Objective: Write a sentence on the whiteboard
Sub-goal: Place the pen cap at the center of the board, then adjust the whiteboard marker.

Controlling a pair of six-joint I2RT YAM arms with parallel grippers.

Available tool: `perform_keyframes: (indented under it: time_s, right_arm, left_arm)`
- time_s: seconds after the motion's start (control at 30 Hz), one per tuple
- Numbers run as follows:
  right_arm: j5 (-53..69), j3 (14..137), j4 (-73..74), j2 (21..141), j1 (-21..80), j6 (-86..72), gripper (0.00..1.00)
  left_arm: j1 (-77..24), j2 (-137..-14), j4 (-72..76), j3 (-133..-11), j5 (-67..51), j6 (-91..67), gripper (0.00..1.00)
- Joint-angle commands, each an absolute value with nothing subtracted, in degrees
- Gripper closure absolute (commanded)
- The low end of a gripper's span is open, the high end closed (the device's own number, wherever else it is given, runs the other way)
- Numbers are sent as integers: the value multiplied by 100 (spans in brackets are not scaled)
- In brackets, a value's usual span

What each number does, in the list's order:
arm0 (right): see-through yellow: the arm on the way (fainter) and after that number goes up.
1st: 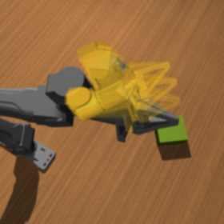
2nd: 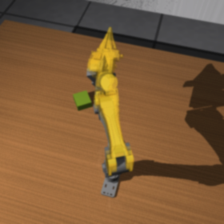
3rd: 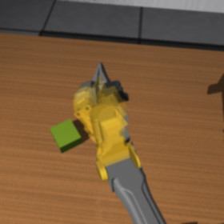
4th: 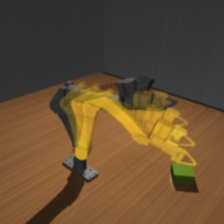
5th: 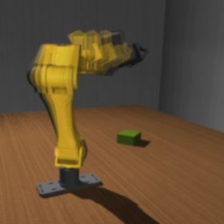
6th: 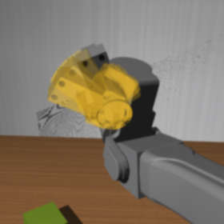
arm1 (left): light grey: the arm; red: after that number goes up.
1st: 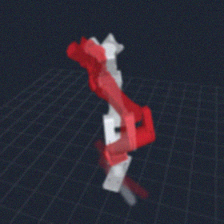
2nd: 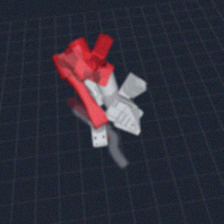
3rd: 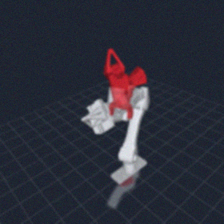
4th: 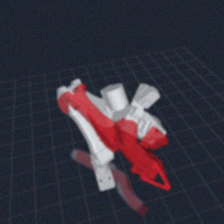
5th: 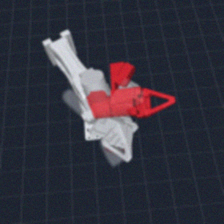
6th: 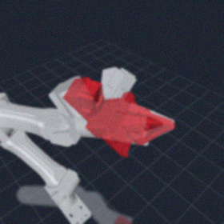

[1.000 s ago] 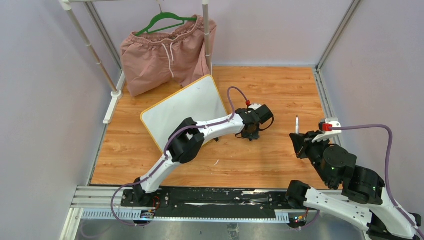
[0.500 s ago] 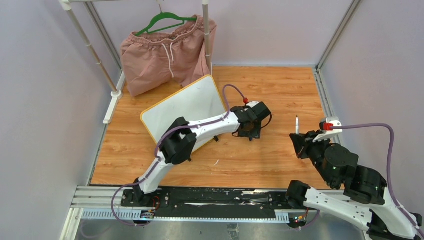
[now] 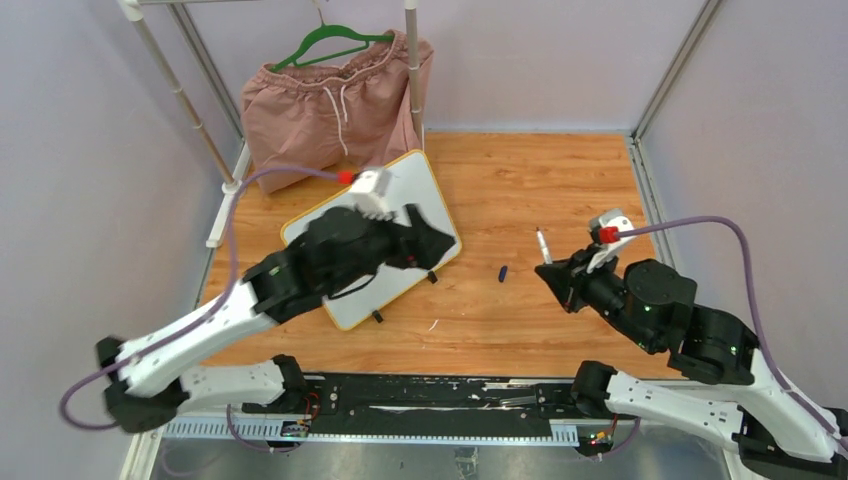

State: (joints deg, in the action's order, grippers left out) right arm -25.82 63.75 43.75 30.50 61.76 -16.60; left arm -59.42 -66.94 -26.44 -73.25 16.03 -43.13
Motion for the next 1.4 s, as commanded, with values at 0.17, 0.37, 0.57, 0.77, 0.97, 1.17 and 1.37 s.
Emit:
perform_keyframes:
  time_s: [0.17,0.37,0.57,0.77,0.97,1.17,1.37]
  right_arm:
    - [331,6047,2050,3910,6205,-1522,100]
    - [1310,6156,995,4790,6205,-1791,100]
    - [1837,6290,476,5230,6205,-1983,100]
    - [2026,6285,288,5344,6205,-2063,100]
    - [2210,6247,242,5296,6205,-2051,100]
    - [2272,6171,261,5199,6205,-2006,100]
    - [2301,6192,316,5130,6205,-1947,100]
  left_arm:
    - [-5969,-3992,613,-4864,-195,-3088,6]
    - [-5973,-3994,786,-4793,-947,-3146,8]
    - [-5974,-3940,724,-4731,-831,-3137,10]
    - [-5972,-3970,509,-4776,-574,-3084,13]
    - [-5972,-3889,898,-4630,-378,-3248,31]
    - [-5968,-3957,1305,-4605,-582,-3527,52]
    - [-5971,-4086,1591,-4606,-908,-3752,67]
